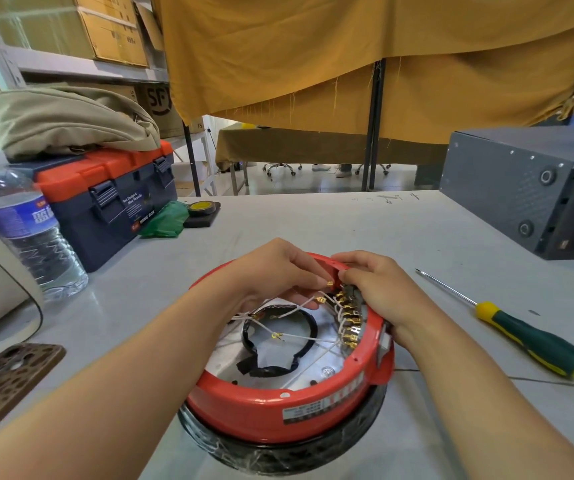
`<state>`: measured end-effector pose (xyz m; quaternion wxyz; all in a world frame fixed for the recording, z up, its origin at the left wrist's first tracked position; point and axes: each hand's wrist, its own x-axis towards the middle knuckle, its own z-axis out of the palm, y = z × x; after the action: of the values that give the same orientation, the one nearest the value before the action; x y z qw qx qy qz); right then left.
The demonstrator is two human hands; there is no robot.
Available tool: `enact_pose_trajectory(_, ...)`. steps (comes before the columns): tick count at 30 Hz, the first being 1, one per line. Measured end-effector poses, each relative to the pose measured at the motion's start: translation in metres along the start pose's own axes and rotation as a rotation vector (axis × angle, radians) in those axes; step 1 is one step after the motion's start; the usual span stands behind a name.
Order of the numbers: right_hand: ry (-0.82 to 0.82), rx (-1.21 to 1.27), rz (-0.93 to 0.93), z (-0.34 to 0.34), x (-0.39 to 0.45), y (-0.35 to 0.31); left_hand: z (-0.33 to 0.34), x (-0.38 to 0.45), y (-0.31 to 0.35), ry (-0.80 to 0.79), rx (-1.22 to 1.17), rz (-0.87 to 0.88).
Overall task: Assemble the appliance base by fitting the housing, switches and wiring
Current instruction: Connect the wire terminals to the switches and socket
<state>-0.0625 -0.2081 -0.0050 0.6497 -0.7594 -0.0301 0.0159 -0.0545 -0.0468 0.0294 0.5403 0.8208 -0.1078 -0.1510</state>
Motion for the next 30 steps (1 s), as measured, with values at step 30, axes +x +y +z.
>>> enact_pose_trajectory(30,0.126,0.043,0.006,0.009,0.002,0.005,0.008,0.009,0.004,0.007,0.019,-0.042)
